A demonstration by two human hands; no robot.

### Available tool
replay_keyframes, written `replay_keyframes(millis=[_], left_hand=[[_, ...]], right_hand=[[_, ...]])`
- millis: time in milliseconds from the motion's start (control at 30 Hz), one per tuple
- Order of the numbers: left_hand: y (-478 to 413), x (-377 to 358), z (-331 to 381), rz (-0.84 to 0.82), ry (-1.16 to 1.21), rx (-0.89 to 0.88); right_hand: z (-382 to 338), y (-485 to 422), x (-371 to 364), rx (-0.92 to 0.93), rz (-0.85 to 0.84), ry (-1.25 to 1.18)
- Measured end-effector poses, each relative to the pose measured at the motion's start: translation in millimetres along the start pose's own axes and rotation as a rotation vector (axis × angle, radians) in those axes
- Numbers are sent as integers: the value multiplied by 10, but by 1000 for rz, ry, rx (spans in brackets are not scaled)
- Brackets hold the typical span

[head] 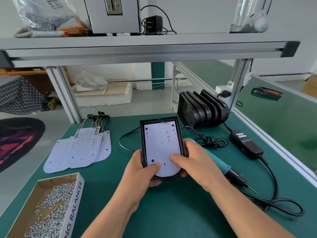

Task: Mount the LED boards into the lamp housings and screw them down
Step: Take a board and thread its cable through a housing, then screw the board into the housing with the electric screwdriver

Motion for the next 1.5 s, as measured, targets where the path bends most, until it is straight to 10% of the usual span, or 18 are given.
replay_keyframes(millis=[333, 533, 700, 967, 1300, 1500], left_hand=[[-155, 357, -75, 100, -128, 146], [-26, 208, -7, -7, -325, 145], [92, 165, 136, 10, -707, 80], [219, 253, 321, 120, -897, -56], [673, 1453, 814, 519, -1171, -74], [847, 1942, 162, 329, -1325, 78]], right_hand=[[-36, 78, 1, -48, -296, 298], [-180, 35, 763, 96, 240, 1018], [125, -15, 1020, -123, -28, 1243], [210, -108, 1126, -65, -11, 1023], [121, -106, 991, -13, 19, -205], [113, -114, 841, -2, 42, -401]])
Point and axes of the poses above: each hand's wrist, its own y-axis away from the middle knuckle, its own x-axis out of the back of the hand, z = x × y, the point moved 4 cm from there along -y, towards the middle knuckle
